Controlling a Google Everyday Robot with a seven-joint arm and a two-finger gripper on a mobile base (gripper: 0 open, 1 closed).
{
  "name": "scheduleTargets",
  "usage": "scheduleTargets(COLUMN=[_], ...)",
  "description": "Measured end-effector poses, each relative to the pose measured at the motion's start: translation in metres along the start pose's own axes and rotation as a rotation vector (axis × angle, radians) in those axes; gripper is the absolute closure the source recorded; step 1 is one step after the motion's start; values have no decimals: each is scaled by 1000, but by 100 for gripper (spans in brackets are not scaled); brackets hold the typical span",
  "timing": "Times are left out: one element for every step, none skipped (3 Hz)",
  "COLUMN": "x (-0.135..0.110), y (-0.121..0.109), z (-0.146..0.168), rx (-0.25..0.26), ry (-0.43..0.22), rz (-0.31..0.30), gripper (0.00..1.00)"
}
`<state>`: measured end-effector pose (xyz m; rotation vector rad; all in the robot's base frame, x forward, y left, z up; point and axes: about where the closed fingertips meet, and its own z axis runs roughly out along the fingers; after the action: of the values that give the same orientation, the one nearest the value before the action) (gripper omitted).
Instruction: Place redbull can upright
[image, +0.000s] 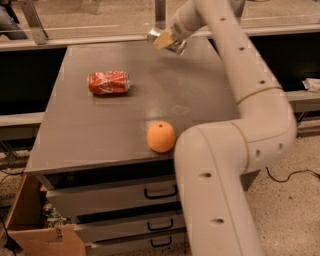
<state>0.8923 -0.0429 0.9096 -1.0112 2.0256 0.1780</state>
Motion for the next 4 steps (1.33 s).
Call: scheduleTargets(x=[-30, -29, -30, -27], y=[-49, -73, -73, -64], z=[-109, -185, -184, -168], rx=[50, 69, 68, 7], ry=[-277, -462, -460, -487], rz=[33, 88, 87, 110], gripper=[100, 100, 100, 100])
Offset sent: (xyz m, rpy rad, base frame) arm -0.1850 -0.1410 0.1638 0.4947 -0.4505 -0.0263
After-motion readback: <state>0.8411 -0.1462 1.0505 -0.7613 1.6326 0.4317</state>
